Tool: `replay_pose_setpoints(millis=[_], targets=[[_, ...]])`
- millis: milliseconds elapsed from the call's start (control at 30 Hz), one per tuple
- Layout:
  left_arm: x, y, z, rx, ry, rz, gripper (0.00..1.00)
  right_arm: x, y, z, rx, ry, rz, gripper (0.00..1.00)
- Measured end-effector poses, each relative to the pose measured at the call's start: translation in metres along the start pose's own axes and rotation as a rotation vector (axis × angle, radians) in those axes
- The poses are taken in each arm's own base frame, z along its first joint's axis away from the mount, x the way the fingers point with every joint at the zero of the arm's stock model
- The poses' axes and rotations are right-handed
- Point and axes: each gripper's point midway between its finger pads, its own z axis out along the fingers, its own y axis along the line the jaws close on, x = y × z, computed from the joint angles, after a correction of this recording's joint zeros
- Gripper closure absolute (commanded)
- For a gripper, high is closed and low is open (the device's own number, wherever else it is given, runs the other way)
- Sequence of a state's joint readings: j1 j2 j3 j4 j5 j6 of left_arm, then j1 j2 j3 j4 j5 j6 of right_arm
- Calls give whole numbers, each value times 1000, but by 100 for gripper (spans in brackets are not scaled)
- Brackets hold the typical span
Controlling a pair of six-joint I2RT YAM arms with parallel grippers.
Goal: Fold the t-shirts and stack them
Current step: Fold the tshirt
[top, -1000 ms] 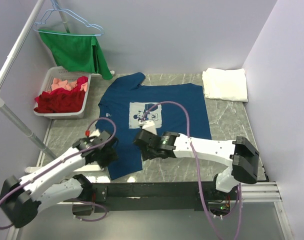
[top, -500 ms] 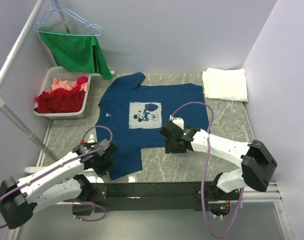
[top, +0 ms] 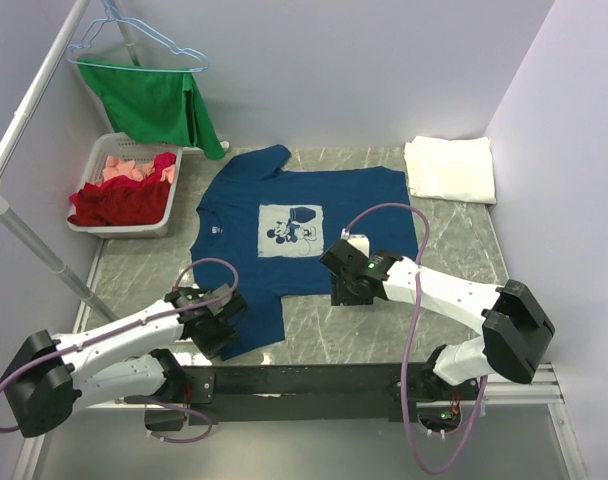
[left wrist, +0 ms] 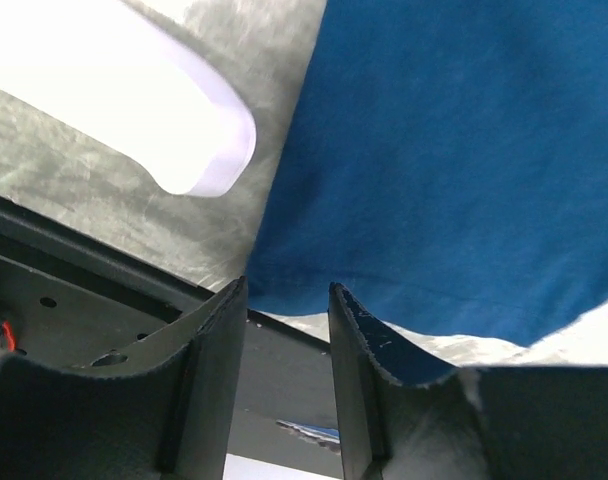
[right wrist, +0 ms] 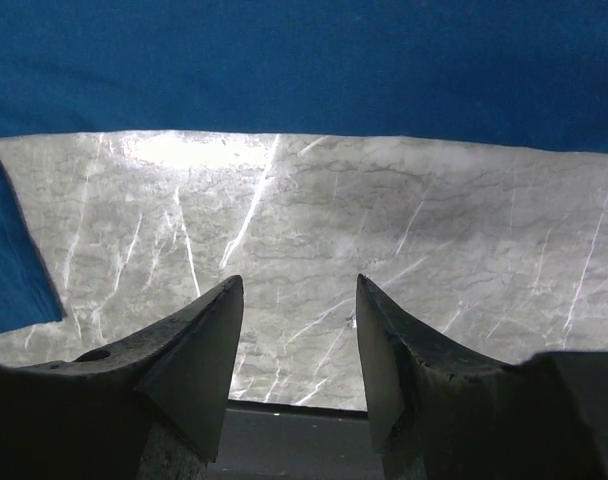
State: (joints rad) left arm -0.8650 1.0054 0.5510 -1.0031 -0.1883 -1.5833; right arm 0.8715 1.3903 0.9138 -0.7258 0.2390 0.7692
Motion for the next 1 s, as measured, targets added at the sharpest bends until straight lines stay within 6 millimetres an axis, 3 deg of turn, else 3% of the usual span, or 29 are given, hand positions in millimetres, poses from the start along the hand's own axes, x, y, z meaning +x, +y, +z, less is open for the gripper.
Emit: replay_pose_setpoints(millis=[467, 633, 733, 1000], targets=[[25, 2, 14, -65, 21, 31, 58, 5, -8, 5, 13, 26, 16, 44], [27, 1, 16, -69, 30, 24, 79, 5, -9, 5, 15, 28, 19, 45], [29, -2, 15, -61, 37, 16, 99, 5, -10, 5, 16, 28, 21, 45], [25, 3, 11, -80, 6, 5, 99, 0, -21, 7, 51, 31, 75, 44]])
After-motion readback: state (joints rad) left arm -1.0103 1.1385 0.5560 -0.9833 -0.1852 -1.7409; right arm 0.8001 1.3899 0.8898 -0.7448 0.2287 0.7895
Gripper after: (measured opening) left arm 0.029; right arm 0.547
